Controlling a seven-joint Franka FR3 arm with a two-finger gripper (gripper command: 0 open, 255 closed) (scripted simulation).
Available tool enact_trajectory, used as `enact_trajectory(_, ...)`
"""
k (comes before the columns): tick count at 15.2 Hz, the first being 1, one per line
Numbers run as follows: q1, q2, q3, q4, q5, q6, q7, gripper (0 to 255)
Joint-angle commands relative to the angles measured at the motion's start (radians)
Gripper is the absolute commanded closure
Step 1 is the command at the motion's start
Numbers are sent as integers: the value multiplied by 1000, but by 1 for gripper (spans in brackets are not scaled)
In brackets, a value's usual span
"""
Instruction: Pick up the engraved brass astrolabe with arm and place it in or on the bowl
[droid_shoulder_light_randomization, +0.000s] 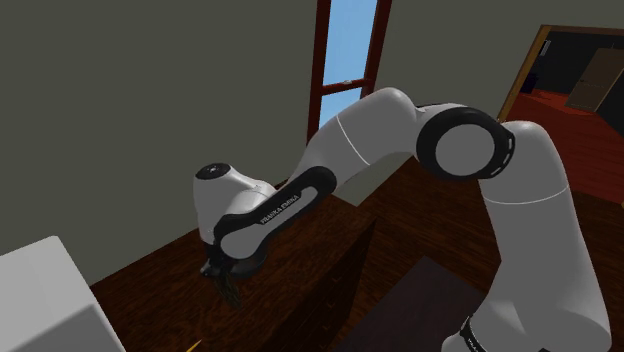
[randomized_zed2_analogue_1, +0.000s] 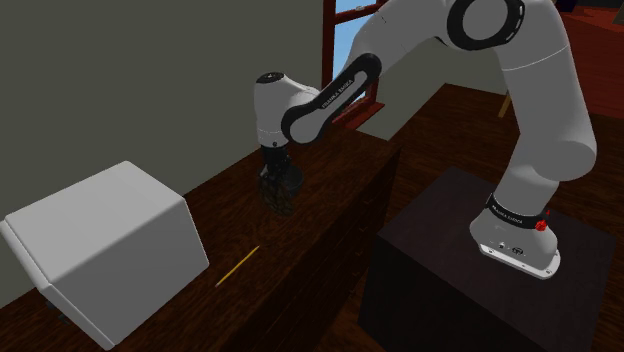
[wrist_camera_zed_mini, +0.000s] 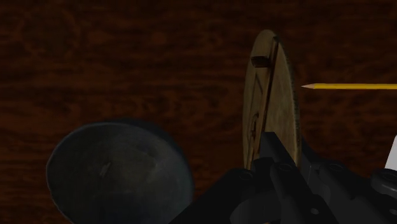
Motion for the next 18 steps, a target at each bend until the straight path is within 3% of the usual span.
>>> enact_trajectory(1, -4, -18, 6, 0, 8, -19, -4, 255)
enact_trajectory(18, -40, -132, 37, 56, 64, -182, -60, 255)
